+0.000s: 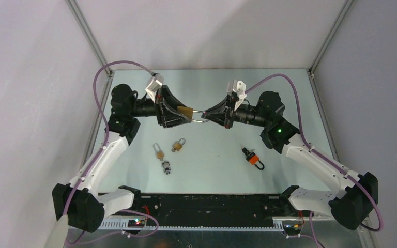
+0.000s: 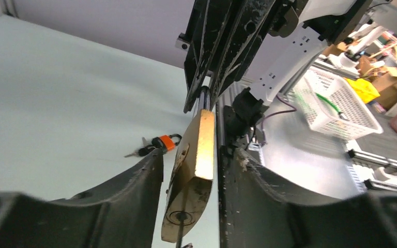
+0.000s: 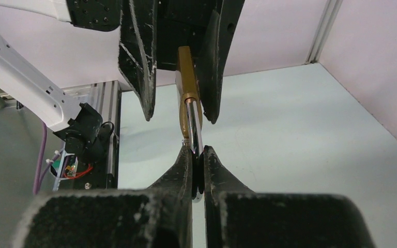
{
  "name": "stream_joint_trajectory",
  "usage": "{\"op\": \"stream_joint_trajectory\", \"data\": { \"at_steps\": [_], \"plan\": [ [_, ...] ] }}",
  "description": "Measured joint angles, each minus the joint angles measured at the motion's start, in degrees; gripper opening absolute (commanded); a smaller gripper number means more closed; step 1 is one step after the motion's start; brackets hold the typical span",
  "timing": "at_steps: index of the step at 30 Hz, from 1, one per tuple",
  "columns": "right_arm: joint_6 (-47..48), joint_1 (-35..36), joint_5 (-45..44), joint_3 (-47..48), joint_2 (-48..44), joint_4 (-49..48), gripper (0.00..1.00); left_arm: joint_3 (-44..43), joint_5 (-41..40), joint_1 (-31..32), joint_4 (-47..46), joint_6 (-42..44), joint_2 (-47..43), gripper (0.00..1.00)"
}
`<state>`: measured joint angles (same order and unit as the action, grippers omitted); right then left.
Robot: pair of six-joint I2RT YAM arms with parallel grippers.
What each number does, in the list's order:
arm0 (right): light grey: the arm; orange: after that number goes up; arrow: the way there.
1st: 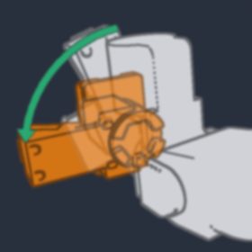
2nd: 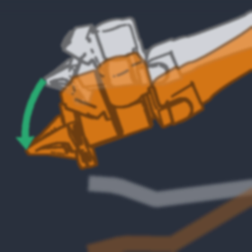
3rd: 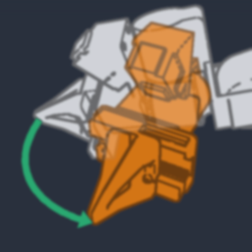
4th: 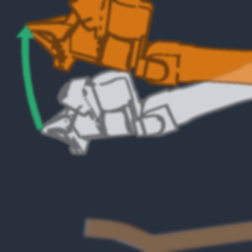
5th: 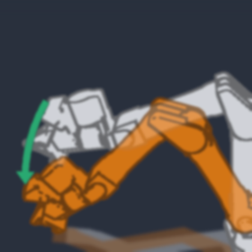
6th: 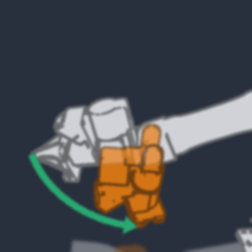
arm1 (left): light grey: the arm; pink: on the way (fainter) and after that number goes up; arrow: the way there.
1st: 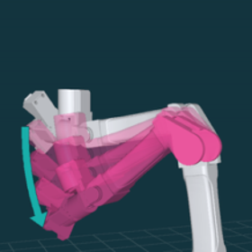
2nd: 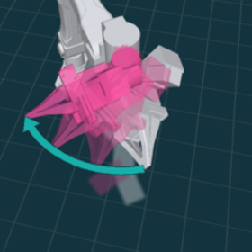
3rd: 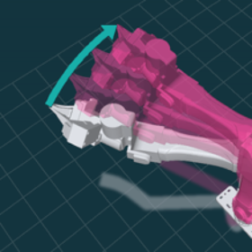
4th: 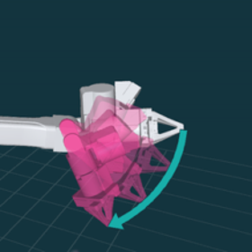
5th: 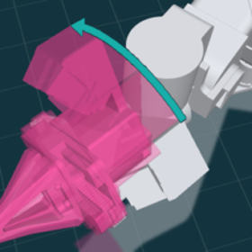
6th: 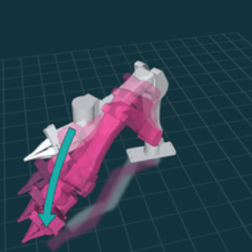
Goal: Lock with the key
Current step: Lock the lock.
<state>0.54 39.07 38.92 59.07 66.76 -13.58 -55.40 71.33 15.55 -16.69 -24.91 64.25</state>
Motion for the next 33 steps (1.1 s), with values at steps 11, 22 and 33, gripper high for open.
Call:
{"op": "stream_joint_trajectory", "data": {
  "at_steps": [11, 22, 33],
  "plan": [
    [-4.2, -1.4, 1.7, 0.6, 0.7, -0.3, 0.00, -0.1, 3.5, 0.2, -0.4, -2.1, 3.0, 0.00],
    [-10.2, -1.9, -2.1, 2.5, 1.5, -1.1, 0.66, -0.3, -1.8, 0.1, 1.5, -2.1, 3.2, 0.00],
    [-17.6, -6.1, -5.6, 2.7, 1.3, 0.2, 0.77, -7.8, -6.4, 0.1, 2.5, -5.6, 5.0, 0.00]
  ]
}}
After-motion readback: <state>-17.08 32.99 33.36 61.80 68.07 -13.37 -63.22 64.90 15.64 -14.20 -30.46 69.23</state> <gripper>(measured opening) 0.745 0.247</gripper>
